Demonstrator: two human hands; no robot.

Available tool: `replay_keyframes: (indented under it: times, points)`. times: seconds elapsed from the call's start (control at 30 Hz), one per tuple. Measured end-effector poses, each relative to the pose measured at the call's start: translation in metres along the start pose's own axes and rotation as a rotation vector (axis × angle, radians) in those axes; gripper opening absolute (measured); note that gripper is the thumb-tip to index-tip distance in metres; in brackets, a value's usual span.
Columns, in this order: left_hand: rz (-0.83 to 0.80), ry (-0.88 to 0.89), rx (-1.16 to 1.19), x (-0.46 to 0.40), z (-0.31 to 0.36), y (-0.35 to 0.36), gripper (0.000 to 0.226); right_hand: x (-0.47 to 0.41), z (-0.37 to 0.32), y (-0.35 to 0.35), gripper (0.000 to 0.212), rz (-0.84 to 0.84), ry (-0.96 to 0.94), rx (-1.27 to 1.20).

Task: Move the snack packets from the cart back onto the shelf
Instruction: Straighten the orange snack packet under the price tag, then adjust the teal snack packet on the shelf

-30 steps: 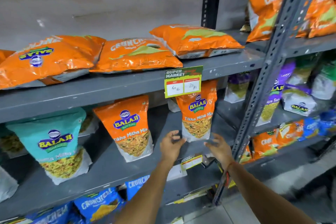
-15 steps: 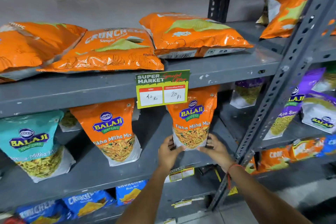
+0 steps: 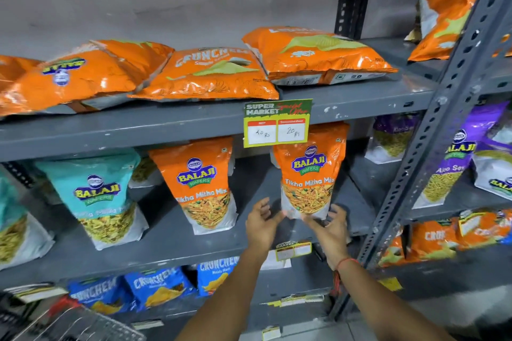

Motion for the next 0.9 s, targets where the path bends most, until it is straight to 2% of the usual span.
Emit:
replay_keyframes:
  times: [0.1, 0.27, 0.4, 0.6, 0.73, 0.9]
  points:
    - [0.037, 0.041, 0.040, 0.017, 0.016, -0.032, 0.056, 0.032, -0.008, 0.027, 0.074, 0.037, -0.070, -0.003]
    - [0.119, 0.148, -0.009, 0.045, 0.043, -0.121, 0.045, 0.097, -0.063, 0.087, 0.050, -0.043, -0.200, -0.045]
    - [0.245, 0.214, 0.047, 0.067, 0.064, -0.204, 0.048, 0.160, -0.089, 0.147, 0.047, -0.197, -0.275, -0.055]
    - [0.474, 0.185, 0.136, 0.083, 0.059, -0.338, 0.051, 0.250, -0.091, 0.238, 0.051, -0.509, -0.278, -0.033]
    - [0.625, 0.126, 0.175, 0.081, 0.036, -0.421, 0.051, 0.283, -0.080, 0.302, 0.040, -0.713, -0.264, 0.023]
    - [0.757, 0.086, 0.178, 0.058, 0.018, -0.501, 0.051, 0.299, -0.070, 0.387, 0.037, -0.867, -0.271, 0.116]
Point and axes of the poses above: each hand's wrist, its own x-axis away from the middle knuckle, its own y-axis out of the palm, z = x × y, the point moved 1 cm from there along -x, towards the middle knuckle, and after that the axes turned 1 degree about z, right-handed, at the moved point
